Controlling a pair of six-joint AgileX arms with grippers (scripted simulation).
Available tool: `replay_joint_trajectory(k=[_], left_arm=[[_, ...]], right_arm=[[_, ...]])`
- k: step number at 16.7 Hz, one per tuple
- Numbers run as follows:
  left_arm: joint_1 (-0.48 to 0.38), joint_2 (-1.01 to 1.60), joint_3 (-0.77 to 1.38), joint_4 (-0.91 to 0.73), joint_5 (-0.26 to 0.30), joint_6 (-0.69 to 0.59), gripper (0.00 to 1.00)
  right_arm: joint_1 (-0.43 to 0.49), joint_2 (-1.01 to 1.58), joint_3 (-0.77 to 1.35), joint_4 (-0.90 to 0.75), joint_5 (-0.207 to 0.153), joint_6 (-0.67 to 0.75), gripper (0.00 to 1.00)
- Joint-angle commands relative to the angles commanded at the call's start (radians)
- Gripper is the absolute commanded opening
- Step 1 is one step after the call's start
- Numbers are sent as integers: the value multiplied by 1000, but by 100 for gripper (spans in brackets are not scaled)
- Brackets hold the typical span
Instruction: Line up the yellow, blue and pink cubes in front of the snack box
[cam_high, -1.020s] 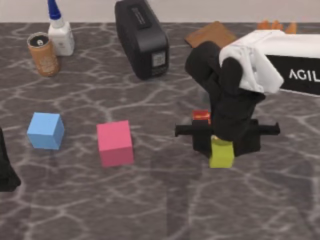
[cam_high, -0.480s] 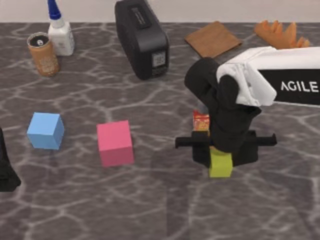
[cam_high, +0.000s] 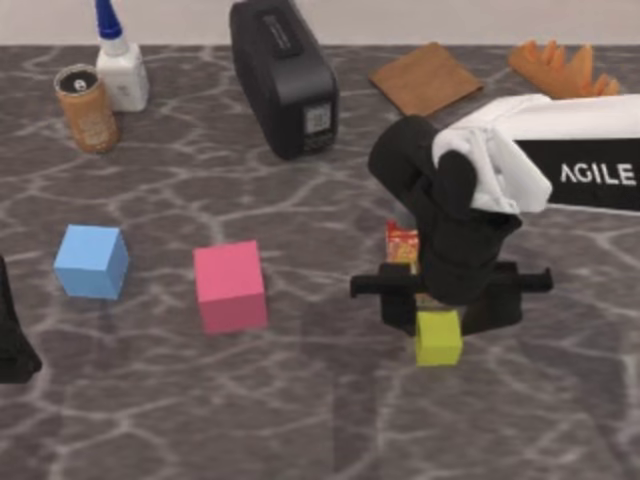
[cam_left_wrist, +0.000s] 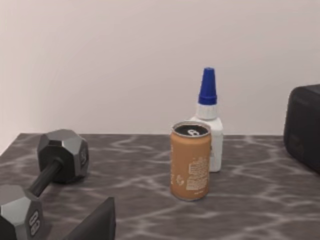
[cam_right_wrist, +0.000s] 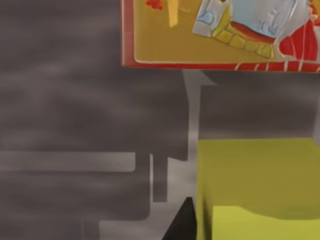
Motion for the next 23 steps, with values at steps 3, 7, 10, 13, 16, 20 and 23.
replay_joint_trajectory(k=[3, 7, 10, 13, 16, 20, 23], left_arm=[[0, 0, 0, 0, 0, 0, 100], [0, 0, 0, 0, 0, 0, 100], [0, 0, 0, 0, 0, 0, 100], [0, 0, 0, 0, 0, 0, 100], [0, 0, 0, 0, 0, 0, 100], [0, 0, 0, 0, 0, 0, 100], [0, 0, 0, 0, 0, 0, 100]], right_arm=[[0, 0, 0, 0, 0, 0, 98], [0, 0, 0, 0, 0, 0, 100], [0, 0, 0, 0, 0, 0, 100], [-1, -2, 3, -4, 0, -1, 100], [2, -27, 54, -76, 1, 2, 100], [9, -81, 141, -229, -1, 1, 100], [9, -94, 156, -249, -1, 0, 100]])
